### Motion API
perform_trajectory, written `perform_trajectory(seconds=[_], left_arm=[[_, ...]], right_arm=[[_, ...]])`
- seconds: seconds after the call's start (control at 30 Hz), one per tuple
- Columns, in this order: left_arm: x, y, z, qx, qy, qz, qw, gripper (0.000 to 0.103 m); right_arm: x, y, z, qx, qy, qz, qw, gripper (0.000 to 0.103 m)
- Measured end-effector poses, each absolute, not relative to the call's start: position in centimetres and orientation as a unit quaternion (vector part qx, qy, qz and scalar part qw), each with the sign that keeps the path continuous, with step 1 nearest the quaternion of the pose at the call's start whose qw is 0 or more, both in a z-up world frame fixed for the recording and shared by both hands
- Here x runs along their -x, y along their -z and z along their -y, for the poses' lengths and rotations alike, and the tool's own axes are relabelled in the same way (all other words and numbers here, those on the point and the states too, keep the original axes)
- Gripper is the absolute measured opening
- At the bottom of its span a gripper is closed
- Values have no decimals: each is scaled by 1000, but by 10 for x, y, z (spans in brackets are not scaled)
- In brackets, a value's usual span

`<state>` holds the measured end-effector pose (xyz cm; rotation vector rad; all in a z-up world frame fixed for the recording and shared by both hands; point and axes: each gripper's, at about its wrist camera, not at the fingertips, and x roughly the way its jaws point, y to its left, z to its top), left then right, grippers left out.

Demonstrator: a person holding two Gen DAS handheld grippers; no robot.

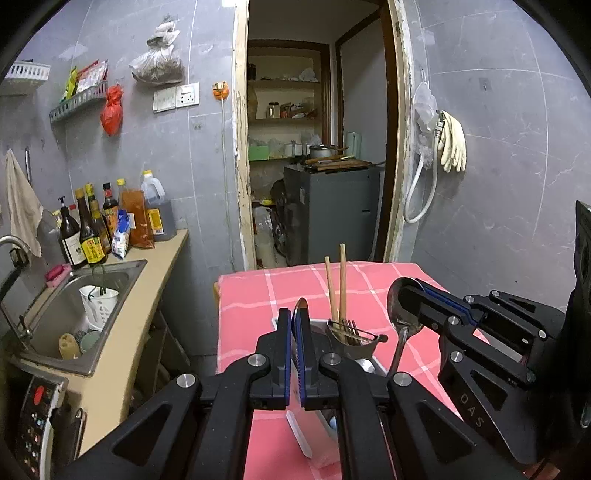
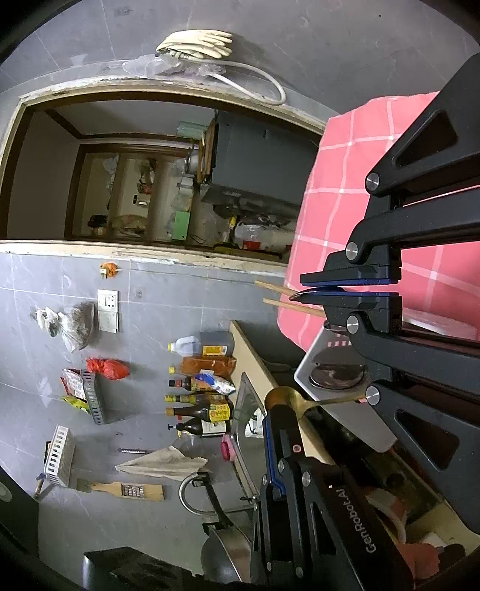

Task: Organize utensils
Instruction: 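Lower the gold spoon into the holder with the left gripper while the right gripper lowers the silver spoon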

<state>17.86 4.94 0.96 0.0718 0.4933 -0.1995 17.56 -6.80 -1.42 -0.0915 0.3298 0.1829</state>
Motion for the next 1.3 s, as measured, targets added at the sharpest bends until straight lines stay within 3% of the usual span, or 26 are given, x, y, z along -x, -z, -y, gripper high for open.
perform_trajectory(seconds=[1.3], left_arm=[[-182, 4, -72, 52, 142, -300, 942, 7]], right_arm=[[-174, 32, 79, 12, -125, -225, 966, 4]])
